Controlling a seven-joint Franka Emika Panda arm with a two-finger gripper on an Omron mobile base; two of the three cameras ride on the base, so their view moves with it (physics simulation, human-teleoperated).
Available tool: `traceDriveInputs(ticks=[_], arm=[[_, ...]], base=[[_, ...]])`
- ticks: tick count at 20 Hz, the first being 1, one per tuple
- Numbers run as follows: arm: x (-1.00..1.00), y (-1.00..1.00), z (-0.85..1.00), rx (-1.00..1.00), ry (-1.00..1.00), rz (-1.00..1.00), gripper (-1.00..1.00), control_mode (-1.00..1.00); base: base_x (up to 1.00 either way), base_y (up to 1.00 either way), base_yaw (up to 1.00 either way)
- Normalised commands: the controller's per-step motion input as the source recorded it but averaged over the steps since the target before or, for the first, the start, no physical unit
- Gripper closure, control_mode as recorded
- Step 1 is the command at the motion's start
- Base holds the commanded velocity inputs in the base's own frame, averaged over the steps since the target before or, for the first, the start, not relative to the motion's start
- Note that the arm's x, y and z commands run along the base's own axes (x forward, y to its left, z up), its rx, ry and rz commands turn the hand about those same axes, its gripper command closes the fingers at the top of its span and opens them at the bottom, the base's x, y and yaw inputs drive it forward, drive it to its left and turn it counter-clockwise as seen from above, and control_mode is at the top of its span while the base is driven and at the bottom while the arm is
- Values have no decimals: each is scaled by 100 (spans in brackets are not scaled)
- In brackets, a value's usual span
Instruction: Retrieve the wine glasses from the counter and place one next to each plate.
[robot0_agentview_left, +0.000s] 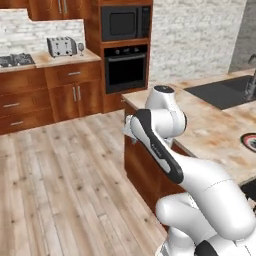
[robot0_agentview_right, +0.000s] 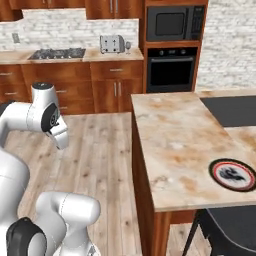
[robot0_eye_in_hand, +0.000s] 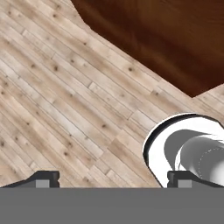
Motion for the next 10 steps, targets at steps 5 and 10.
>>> traceDriveInputs(ticks=[5,10], arm=[[0,0,0,0,0,0,-100,100],[0,0,0,0,0,0,-100,100]], base=[[100,82,-30],[100,78,-25]])
